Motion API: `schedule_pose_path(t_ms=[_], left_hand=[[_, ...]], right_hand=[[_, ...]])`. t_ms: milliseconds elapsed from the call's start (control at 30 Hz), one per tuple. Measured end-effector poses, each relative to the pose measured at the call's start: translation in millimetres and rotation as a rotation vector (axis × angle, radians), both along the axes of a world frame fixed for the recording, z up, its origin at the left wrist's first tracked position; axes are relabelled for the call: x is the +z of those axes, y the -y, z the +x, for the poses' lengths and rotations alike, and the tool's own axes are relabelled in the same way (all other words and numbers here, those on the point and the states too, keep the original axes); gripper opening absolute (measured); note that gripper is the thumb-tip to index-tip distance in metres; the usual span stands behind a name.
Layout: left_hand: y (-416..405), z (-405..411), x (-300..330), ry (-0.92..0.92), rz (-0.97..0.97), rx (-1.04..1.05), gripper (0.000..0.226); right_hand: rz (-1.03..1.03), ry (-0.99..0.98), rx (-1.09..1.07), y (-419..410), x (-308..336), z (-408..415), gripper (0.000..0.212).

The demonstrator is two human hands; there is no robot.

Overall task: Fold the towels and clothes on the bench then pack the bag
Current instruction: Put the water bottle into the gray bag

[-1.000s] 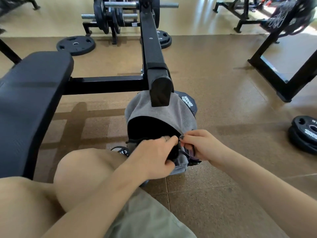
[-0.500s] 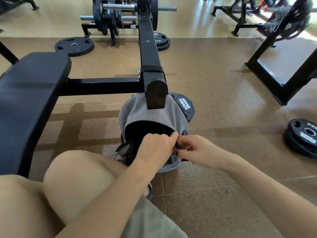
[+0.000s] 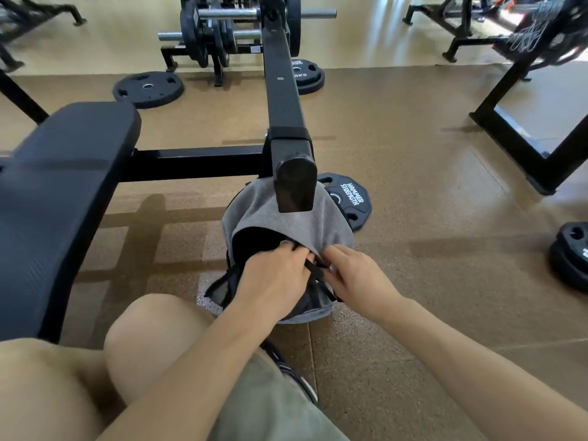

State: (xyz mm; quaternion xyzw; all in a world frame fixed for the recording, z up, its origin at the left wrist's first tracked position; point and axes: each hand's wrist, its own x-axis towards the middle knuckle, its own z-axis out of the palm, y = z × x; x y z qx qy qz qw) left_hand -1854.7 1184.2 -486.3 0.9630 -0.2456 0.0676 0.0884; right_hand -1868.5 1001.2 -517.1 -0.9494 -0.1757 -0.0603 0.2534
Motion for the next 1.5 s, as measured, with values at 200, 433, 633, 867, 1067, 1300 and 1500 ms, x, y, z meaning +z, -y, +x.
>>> schedule_pose_path(t_ms=[200, 433, 633, 867, 1067, 1300, 1500], left_hand=[[-40, 15, 3, -0.157, -0.177, 0.241, 0.033], [-70, 26, -3, -0.271, -0.333, 0.485, 0.030], [-106, 29, -14, -0.581, -0.595, 0.651, 0.039], [-114, 29, -21, -0.721, -0.872, 0.634, 0.039], [-128, 33, -21, -0.710, -0.818, 0.587, 0.040], [-154, 55, -57, -0.781, -0.597, 0.640, 0.039], [-147, 76, -88, -0.886, 0.010, 0.575, 0.026]], right_hand=[[0.037, 0.023, 0.004, 18, 9, -2, 0.012], [-0.005, -0.019, -0.118, 49, 17, -8, 0.018], [-0.066, -0.106, -0.377, 27, 36, -13, 0.023], [-0.255, 0.179, 0.085, -122, 45, 2, 0.049], [-0.643, 0.278, 0.139, -147, 37, 54, 0.035], [-0.668, 0.282, 0.236, -123, 46, 75, 0.011], [-0.488, 0.203, 0.213, -113, 43, 69, 0.019]])
